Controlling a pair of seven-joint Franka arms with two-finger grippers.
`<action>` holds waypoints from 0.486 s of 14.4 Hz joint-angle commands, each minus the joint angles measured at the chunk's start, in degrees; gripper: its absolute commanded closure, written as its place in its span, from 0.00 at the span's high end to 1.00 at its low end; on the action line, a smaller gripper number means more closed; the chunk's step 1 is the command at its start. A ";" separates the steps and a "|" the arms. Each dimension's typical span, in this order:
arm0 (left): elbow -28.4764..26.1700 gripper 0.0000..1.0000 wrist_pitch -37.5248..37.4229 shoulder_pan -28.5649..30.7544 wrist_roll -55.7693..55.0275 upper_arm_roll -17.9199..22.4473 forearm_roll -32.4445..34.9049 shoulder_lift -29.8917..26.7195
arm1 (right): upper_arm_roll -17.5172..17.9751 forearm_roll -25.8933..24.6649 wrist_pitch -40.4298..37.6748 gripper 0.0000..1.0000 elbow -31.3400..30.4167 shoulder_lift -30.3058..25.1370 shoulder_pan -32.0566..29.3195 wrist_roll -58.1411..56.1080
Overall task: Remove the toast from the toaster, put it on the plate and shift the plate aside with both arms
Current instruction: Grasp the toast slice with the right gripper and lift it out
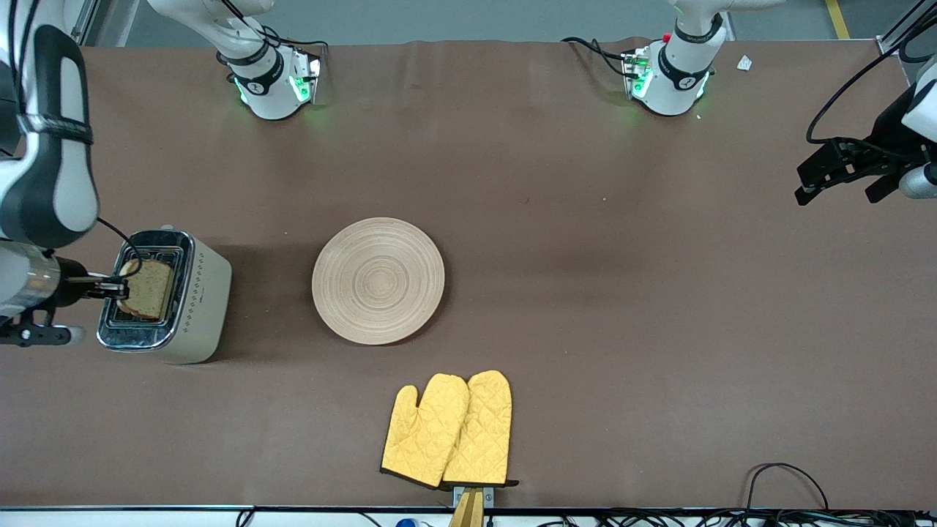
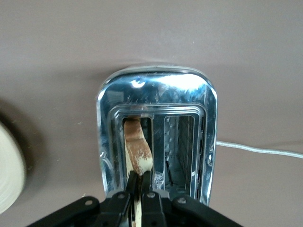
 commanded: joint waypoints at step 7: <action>1.50 1.00 -1.20 -0.08 -1.04 -0.16 0.71 0.60 | 0.30 0.22 -1.46 0.00 5.93 -1.00 19.90 16.40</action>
